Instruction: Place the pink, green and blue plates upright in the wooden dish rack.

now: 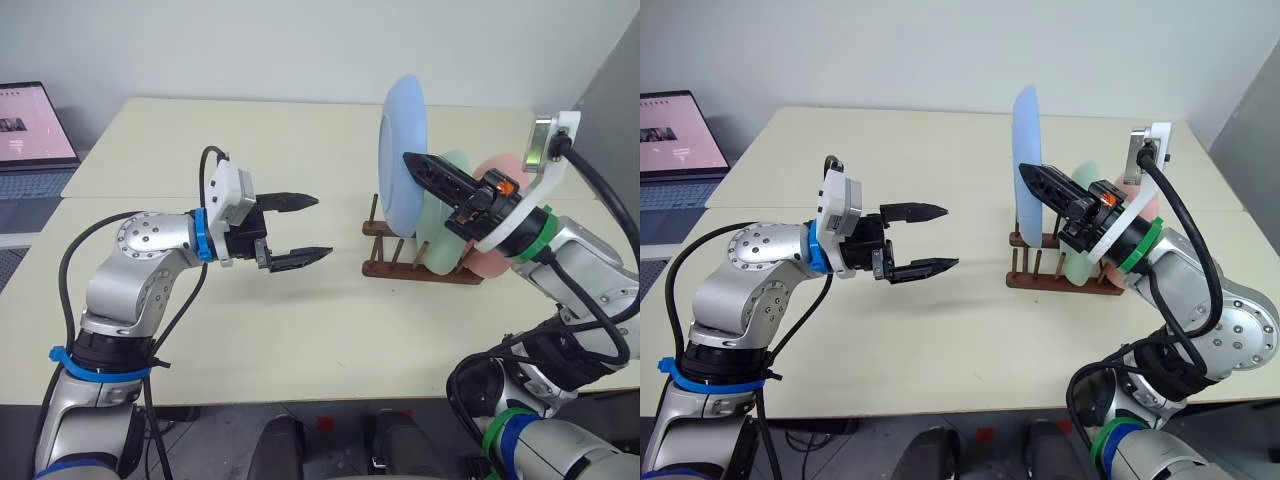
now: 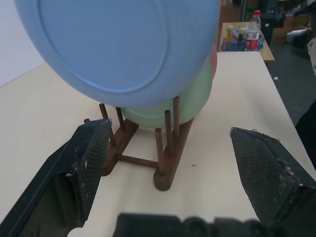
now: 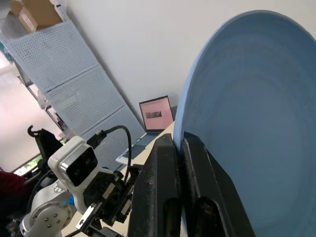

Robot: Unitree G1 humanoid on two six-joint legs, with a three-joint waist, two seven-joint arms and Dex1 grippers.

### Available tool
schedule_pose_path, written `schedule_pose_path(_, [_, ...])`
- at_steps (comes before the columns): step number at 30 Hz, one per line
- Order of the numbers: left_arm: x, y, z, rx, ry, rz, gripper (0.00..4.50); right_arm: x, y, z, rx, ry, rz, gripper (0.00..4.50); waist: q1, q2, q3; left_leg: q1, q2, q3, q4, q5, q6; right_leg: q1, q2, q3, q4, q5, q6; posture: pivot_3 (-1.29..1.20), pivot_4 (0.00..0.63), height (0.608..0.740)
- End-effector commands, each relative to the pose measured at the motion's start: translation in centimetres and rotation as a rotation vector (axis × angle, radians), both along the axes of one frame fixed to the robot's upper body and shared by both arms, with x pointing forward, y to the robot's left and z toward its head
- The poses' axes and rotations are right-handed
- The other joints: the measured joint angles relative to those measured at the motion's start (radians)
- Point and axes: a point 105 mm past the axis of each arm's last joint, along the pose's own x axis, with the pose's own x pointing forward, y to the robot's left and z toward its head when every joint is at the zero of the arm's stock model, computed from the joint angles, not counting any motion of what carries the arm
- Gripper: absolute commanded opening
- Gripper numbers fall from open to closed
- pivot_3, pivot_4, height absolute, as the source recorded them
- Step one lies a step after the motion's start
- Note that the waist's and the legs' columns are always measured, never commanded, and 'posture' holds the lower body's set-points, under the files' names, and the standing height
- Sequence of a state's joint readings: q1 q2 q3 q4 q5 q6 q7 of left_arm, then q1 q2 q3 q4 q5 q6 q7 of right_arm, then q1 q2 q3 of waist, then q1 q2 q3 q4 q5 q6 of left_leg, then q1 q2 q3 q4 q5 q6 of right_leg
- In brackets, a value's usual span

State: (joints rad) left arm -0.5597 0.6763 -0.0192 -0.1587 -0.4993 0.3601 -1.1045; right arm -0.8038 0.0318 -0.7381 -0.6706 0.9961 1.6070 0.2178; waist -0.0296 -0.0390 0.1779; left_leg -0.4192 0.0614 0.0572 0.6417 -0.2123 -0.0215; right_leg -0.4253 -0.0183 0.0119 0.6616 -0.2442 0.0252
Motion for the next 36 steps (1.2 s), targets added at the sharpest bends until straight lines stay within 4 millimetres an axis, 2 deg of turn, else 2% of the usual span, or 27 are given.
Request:
schedule_pose_path(1, [-0.2,-0.5,0.9,0.002,-0.048,-0.024,4.22,-0.2,0.0,0.1,0.019,0.0,-0.002,0.0,0.0,0.0,0.0,0.0,0.0,0.0,0.0,0.0,0.0,0.0,0.0,0.0,0.0,0.0,0.0,0.0,0.15,0.733])
schedule_pose_path(8, [-0.1,-0.9,0.7,0.006,-0.056,-0.039,4.22,0.4,-0.1,-1.4,0.062,0.097,-0.026,0.0,-0.001,0.0,0.0,0.0,0.0,0.0,0.0,0.0,0.0,0.0,0.0,0.0,0.0,0.0,0.0,0.0,0.15,0.733])
schedule_pose_path(16, [-0.1,-1.2,0.9,-0.008,-0.058,-0.055,4.22,1.0,-0.1,-2.2,0.052,0.151,-0.061,0.0,-0.002,0.0,0.0,0.0,0.0,0.0,-0.001,0.0,0.0,0.0,0.0,0.002,-0.001,-0.001,0.002,0.0,0.15,0.733])
schedule_pose_path(22, [-0.1,-0.9,1.2,-0.037,-0.007,-0.054,4.22,2.8,-0.8,-2.1,0.049,0.216,-0.147,0.0,-0.003,0.0,0.0,-0.001,0.0,0.0,-0.001,0.0,0.0,0.0,0.0,0.002,-0.001,-0.002,0.003,0.0,0.15,0.733])
schedule_pose_path(25, [0.0,-0.7,1.0,-0.028,0.008,-0.044,4.26,2.8,-0.9,-1.7,0.014,0.198,-0.157,0.77,-0.002,0.001,0.0,-0.002,0.0,-0.001,-0.001,0.0,0.0,0.0,0.0,0.002,-0.002,-0.002,0.003,0.0,0.15,0.733])
schedule_pose_path(31, [0.5,-0.1,0.7,-0.034,0.039,0.006,4.5,2.3,-2.0,0.3,0.005,0.123,-0.169,2.82,-0.002,0.001,0.0,-0.003,0.0,-0.001,-0.002,0.0,0.001,-0.001,0.001,0.003,-0.003,-0.002,0.003,0.0,0.15,0.733])
schedule_pose_path(34, [0.7,0.6,0.6,-0.029,0.037,0.047,4.5,1.1,-3.2,2.8,-0.086,-0.007,-0.141,3.9,-0.001,0.002,0.001,-0.003,0.0,-0.001,-0.001,0.0,0.001,-0.001,0.0,0.003,-0.004,-0.002,0.003,0.0,0.15,0.733])
schedule_pose_path(36, [0.8,1.1,0.5,-0.017,0.032,0.076,4.5,0.3,-3.9,3.7,-0.168,-0.07,-0.128,4.48,-0.001,0.003,0.002,-0.004,-0.001,0.0,-0.001,0.0,0.001,-0.001,0.0,0.003,-0.005,-0.001,0.003,0.0,0.15,0.733])
